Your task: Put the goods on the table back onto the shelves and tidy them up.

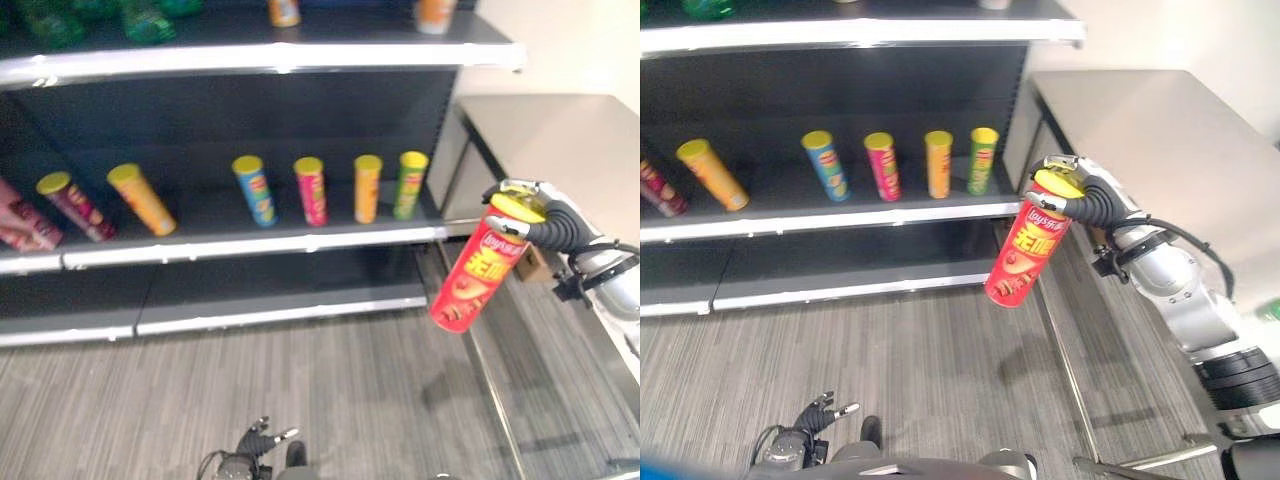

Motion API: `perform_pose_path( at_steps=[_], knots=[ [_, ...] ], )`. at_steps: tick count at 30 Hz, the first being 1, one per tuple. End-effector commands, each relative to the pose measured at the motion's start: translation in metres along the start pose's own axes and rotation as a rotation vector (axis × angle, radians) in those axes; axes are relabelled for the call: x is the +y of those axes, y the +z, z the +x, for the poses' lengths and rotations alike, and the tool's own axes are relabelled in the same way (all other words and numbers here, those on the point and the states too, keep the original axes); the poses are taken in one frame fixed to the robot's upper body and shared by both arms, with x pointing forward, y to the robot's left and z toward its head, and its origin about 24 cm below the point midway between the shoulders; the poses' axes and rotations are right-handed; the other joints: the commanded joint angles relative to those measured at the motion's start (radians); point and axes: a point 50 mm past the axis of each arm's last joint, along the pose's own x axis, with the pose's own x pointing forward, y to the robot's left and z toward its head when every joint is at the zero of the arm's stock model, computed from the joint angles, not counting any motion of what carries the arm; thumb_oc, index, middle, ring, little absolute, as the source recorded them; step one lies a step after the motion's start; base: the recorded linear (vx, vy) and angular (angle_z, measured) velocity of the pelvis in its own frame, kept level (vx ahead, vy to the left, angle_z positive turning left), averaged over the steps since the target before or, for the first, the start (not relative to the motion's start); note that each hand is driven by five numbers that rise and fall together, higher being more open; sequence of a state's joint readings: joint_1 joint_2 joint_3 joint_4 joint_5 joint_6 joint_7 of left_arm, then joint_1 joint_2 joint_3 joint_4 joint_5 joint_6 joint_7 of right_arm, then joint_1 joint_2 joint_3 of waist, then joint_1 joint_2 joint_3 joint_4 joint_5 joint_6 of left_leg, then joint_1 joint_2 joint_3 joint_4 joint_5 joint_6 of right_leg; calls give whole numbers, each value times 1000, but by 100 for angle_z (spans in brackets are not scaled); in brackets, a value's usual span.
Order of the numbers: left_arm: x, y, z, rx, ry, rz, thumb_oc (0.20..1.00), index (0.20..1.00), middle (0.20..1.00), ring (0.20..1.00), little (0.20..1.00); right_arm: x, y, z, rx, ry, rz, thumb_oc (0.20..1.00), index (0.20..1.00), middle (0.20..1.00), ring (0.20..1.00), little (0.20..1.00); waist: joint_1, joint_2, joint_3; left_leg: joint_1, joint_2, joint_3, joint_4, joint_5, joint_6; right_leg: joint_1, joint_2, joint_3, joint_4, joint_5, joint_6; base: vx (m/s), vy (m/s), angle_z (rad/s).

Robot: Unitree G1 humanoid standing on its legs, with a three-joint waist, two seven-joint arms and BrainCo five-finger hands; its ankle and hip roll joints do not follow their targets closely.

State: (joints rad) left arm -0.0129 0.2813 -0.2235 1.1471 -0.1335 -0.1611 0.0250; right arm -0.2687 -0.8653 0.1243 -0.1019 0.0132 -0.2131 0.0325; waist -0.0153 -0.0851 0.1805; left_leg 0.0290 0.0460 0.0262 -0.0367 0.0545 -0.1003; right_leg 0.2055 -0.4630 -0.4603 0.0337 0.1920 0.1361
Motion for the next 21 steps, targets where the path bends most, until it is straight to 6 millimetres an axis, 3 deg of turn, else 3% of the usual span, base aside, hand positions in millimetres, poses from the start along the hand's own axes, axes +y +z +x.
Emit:
perform_pose_path(
  at_steps=[1,2,3,4,5,6,9,10,11,14,19,20,21],
  knots=[
    [5,-2,-1,0,-9,55,1000,1000,1000,1000,1000,-28,11,12,-47,-97,-129,200,200,200,200,200,20,33,-50,43,66,45,-6,-145,0,-101,-46,44,50,-73,90,35,392,6],
    [7,0,-1,-2,-16,85,1000,1000,1000,1000,1000,-28,8,9,-33,-110,-133,200,200,200,200,200,6,37,-44,48,55,32,-10,-146,12,-113,-16,101,93,-96,70,28,234,9],
    [7,1,-1,-3,-16,86,1000,1000,1000,1000,1000,-28,8,8,-32,-112,-133,200,200,200,200,200,7,36,-46,44,53,32,-10,-144,13,-118,-18,102,94,-95,69,96,343,36],
    [8,4,1,-3,-29,103,1000,1000,1000,1000,1000,-32,3,3,-1,-132,-149,200,200,200,200,200,-20,45,-35,61,34,3,-18,-138,28,-160,95,240,162,-184,47,114,304,55],
    [9,3,0,-1,-33,109,1000,1000,1000,1000,1000,-32,1,1,9,-134,-152,200,200,200,200,200,-29,48,-33,68,26,-9,-20,-140,34,-162,141,269,169,-231,44,171,414,73],
    [8,4,1,1,-43,127,1000,1000,1000,1000,1000,-32,0,0,15,-136,-152,200,200,200,200,200,-46,46,-29,66,8,-31,-20,-135,47,-180,221,305,149,-280,23,101,173,81],
    [7,3,1,7,-50,134,1000,1000,1000,1000,1000,-30,0,1,14,-130,-147,200,200,200,200,200,-52,44,-25,67,1,-42,-18,-136,51,-191,261,317,133,-293,14,44,83,46],
    [5,4,2,11,-59,145,1000,1000,1000,1000,1000,-25,-1,2,11,-125,-135,200,200,200,200,200,-59,37,-11,70,-23,-55,-14,-132,64,-230,336,341,105,-293,-2,59,94,10],
    [3,5,2,9,-63,152,1000,1000,1000,1000,1000,-22,-2,3,12,-120,-125,200,200,200,200,200,-61,34,-2,72,-35,-60,-10,-134,68,-248,366,343,97,-288,-9,75,120,-10],
    [-3,14,5,-16,-82,174,1000,1000,1000,1000,1000,-9,-6,6,22,-93,-99,200,200,200,200,200,-63,19,15,78,-62,-76,-1,-144,69,-267,413,304,63,-274,-25,66,24,7],
    [-12,24,5,-65,-105,186,1000,1000,1000,1000,1000,5,-2,15,1,-27,-116,200,200,200,200,200,-58,8,0,77,-70,-75,47,-178,51,-175,430,288,-50,-262,-50,138,-84,72],
    [-11,27,4,-87,-89,157,1000,1000,1000,1000,1000,16,8,24,-52,19,-96,200,200,200,200,200,-44,2,5,55,-60,-54,181,-233,28,-137,433,287,-65,-274,-57,169,-122,12],
    [-11,27,4,-87,-89,155,1000,1000,1000,1000,1000,16,8,24,-54,19,-96,200,200,200,200,200,-45,4,7,49,-58,-54,196,-242,28,-137,435,287,-65,-275,-57,151,-118,-4]
  ],
)
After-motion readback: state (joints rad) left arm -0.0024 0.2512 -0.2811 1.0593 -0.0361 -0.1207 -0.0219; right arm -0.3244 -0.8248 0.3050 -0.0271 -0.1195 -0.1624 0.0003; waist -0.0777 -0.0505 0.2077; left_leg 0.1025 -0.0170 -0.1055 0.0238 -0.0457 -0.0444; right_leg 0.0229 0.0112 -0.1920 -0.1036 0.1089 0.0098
